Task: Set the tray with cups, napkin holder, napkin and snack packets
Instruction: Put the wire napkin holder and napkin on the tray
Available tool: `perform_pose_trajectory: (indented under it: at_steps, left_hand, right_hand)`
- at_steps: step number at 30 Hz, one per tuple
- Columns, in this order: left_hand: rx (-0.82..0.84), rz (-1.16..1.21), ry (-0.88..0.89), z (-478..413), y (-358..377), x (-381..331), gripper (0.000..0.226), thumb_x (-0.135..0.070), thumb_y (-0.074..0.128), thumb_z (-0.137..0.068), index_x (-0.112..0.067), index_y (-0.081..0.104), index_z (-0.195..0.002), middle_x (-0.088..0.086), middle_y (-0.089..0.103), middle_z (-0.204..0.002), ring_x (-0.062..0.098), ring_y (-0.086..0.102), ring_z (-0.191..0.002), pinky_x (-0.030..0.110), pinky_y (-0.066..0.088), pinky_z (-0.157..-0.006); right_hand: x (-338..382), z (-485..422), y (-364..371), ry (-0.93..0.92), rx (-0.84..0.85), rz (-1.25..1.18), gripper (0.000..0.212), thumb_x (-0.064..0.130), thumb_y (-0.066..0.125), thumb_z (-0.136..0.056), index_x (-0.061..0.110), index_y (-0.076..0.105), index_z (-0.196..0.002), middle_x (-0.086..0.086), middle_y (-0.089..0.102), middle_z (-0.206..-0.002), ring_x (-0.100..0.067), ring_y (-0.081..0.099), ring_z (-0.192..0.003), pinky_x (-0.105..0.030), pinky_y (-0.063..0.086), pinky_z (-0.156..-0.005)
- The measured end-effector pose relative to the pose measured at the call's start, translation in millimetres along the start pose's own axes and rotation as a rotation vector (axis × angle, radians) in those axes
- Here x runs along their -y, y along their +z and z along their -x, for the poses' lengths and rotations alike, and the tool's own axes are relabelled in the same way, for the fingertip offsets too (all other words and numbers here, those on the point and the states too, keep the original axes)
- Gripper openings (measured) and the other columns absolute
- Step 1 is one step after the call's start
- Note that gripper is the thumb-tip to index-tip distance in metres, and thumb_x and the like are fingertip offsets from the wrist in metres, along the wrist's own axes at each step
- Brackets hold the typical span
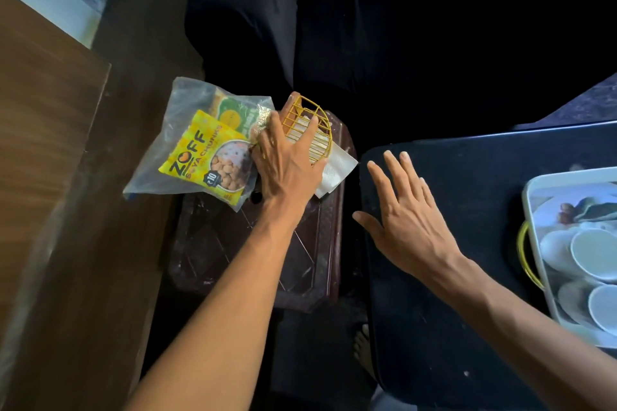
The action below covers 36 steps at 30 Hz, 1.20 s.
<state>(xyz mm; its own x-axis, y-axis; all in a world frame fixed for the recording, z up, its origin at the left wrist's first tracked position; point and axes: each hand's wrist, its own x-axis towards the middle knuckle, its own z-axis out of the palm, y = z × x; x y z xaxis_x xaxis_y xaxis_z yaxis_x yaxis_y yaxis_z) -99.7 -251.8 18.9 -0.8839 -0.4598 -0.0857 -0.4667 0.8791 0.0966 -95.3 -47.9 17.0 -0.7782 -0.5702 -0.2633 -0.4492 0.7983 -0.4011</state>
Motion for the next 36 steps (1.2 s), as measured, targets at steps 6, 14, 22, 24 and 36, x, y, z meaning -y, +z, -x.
perform_pose_trajectory:
  at_steps: [6, 14, 22, 24, 36]
  left_hand:
    - [-0.042, 0.262, -0.057, 3.4, -9.9, 5.4, 0.082, -0.046, 0.079, -0.081, -0.038, 0.039, -0.153, 0.018, 0.031, -0.157, 0.038, 0.035, -0.144, 0.053, 0.039, -0.114]
    - [-0.194, 0.706, -0.162, 56.4, -33.8, -6.1, 0.081, -0.044, 0.081, -0.077, -0.034, 0.047, -0.15, 0.009, 0.042, -0.151, 0.024, 0.04, -0.144, 0.043, 0.04, -0.117]
    - [-0.138, 1.296, -0.184, 143.6, -37.6, -61.7, 0.068, -0.03, 0.072, -0.088, -0.031, 0.046, -0.15, 0.001, 0.057, -0.145, 0.01, 0.063, -0.126, 0.023, 0.055, -0.096]
    - [-0.084, 1.396, -0.194, 164.5, -34.4, -81.1, 0.069, -0.029, 0.07, -0.089, -0.028, 0.042, -0.153, 0.007, 0.054, -0.149, 0.014, 0.061, -0.13, 0.022, 0.053, -0.099]
    - [0.084, 1.147, -0.251, 246.0, -26.1, -218.9, 0.049, -0.037, 0.062, -0.095, -0.033, 0.053, -0.143, -0.016, 0.034, -0.16, -0.007, 0.03, -0.147, 0.029, 0.032, -0.121]
  right_hand:
    - [8.8, 2.9, -3.8, -0.001, -0.039, -0.085, 0.079, 0.054, 0.044, -0.099, 0.017, 0.008, -0.159, -0.007, -0.001, -0.168, -0.023, -0.013, -0.154, -0.048, 0.012, -0.125]
    - [19.1, 11.9, -26.4, -0.005, -0.301, -0.588, 0.05, 0.029, 0.061, -0.097, 0.01, 0.048, -0.141, -0.003, 0.047, -0.145, -0.016, 0.045, -0.135, -0.035, 0.045, -0.109]
    - [6.8, 54.5, -66.2, 0.064, -0.197, -1.11, 0.047, 0.037, 0.064, -0.091, 0.022, 0.057, -0.134, 0.008, 0.066, -0.126, 0.0, 0.063, -0.114, -0.014, 0.054, -0.081]
    - [-4.6, 73.7, -70.7, 0.061, -0.165, -1.097, 0.038, 0.029, 0.065, -0.093, 0.02, 0.061, -0.13, 0.007, 0.071, -0.119, -0.002, 0.067, -0.109, -0.018, 0.057, -0.079]
    - [-109.6, 184.1, -85.3, 0.222, -0.289, -0.995, 0.02, 0.026, 0.068, -0.088, 0.025, 0.074, -0.108, 0.02, 0.076, -0.091, 0.002, 0.073, -0.084, -0.015, 0.058, -0.07]
